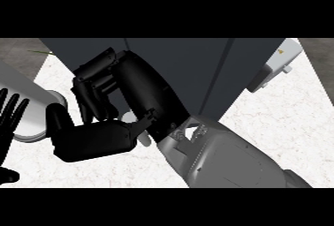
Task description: Pick up the wine, place it into the cabinet and close the cabinet
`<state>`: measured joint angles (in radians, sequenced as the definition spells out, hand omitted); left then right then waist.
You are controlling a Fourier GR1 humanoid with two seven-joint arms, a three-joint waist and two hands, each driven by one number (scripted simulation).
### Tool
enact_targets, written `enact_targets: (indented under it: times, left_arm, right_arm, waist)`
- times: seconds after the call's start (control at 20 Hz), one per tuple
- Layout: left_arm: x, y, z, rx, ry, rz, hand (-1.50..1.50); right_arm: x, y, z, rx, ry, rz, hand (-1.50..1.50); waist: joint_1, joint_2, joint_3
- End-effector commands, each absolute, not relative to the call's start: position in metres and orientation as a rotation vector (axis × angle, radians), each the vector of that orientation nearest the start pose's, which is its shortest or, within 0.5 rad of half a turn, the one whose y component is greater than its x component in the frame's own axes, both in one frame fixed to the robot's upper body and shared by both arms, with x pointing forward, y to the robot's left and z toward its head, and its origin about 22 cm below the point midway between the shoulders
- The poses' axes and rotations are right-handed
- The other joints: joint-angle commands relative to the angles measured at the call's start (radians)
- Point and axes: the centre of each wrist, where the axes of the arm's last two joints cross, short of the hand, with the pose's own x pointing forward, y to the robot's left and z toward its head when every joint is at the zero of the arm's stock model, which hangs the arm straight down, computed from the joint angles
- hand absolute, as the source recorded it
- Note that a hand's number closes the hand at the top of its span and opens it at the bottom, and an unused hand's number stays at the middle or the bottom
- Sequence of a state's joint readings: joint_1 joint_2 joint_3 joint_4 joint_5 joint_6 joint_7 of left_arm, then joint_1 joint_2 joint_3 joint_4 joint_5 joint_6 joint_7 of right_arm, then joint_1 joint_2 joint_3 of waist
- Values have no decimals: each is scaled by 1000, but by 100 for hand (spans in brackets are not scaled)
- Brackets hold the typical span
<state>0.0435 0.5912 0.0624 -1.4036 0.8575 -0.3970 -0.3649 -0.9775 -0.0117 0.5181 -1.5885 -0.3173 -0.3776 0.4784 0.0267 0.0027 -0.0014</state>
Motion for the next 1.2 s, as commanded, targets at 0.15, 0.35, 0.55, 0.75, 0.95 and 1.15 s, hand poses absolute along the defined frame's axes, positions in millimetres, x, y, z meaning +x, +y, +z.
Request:
enact_targets:
  times: [0.15, 0.35, 0.55, 0.75, 0.95, 1.15]
  left_arm:
    - [226, 400, 27, -364, -1853, 146, -150]
    - [218, 405, 21, -364, -1868, 147, -150]
    - [223, 397, 38, -382, -1846, 154, -150]
    - [237, 411, 24, -376, -1842, 144, -150]
    - [230, 399, 30, -425, -1870, 119, -150]
    - [241, 390, 36, -419, -1858, 109, -150]
  right_arm:
    - [319, -11, 203, 507, -1700, 425, 150]
    - [337, -22, 195, 478, -1701, 463, 150]
    - [354, -35, 171, 452, -1698, 457, 150]
    - [383, -55, 192, 420, -1714, 468, 150]
    - [399, -82, 172, 356, -1735, 457, 150]
    - [399, -63, 170, 349, -1740, 459, 150]
  waist:
    - [-12, 1, 1]
    - [-15, -1, 1]
    - [-14, -2, 2]
    - [-17, 4, 1]
    - [3, 9, 1]
    - [4, 10, 1]
